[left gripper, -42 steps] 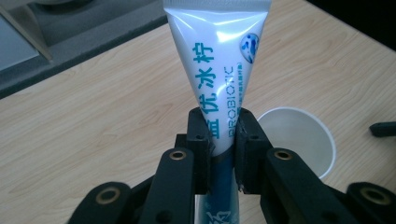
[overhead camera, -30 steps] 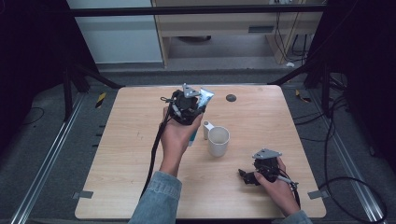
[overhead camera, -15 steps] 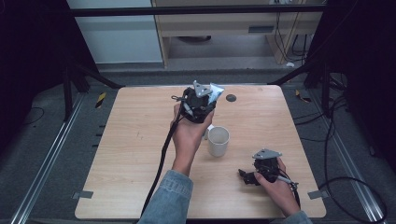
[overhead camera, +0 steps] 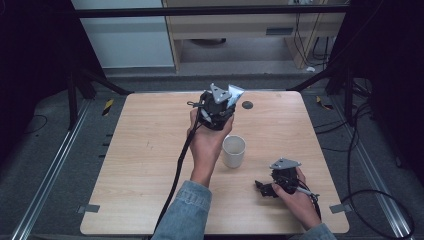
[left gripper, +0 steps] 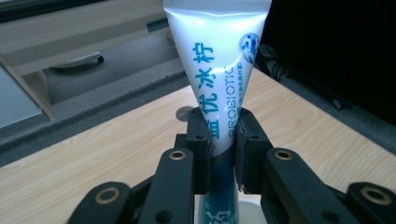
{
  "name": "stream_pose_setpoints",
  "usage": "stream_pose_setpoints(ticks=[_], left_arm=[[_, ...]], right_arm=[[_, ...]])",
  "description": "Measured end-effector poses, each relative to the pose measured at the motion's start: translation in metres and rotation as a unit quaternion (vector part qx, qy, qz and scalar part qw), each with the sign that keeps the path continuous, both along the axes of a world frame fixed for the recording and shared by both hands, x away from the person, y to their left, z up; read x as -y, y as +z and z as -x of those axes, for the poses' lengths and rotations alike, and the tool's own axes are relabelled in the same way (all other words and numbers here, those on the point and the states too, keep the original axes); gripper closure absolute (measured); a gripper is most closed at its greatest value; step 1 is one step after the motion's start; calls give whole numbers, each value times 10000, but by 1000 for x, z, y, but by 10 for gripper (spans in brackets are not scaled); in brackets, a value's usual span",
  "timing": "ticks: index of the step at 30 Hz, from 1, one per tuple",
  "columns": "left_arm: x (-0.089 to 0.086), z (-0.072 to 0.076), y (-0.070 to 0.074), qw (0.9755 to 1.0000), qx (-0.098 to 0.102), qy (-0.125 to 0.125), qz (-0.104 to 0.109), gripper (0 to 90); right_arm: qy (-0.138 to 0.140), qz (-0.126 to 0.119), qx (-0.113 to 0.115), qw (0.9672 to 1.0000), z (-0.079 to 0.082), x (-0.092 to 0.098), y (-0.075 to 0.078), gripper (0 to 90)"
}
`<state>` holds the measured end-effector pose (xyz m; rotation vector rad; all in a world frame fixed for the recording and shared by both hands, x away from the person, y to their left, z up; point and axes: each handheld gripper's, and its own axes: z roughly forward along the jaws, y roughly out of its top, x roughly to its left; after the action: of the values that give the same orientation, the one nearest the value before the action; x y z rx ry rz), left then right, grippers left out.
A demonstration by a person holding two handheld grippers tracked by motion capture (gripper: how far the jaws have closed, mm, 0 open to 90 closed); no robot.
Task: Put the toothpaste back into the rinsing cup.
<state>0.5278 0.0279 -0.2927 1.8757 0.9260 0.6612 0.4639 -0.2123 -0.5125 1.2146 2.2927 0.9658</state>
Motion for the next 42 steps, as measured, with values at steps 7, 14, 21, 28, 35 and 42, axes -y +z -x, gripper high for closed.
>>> stream_pose_setpoints(ticks=[7,14,21,28,35,42], left_arm=[[8,3,10,9997,251,-2,-46,780],[11,6,12,9992,400,80,8,780],[17,9,4,9982,597,-18,110,779],[16,8,-6,9958,839,105,345,779],[16,7,-19,9912,1040,205,798,779],[17,6,-32,9918,982,195,788,779]], right_arm=[[1,1,3,10000,0,0,0,5],[-9,-3,0,10000,0,0,0,6],[-12,-12,-9,10000,0,0,0,6],[-1,-3,2,10000,0,0,0,6],[-22,-13,18,10000,0,0,0,6],[17,-6,36,10000,0,1,0,6]])
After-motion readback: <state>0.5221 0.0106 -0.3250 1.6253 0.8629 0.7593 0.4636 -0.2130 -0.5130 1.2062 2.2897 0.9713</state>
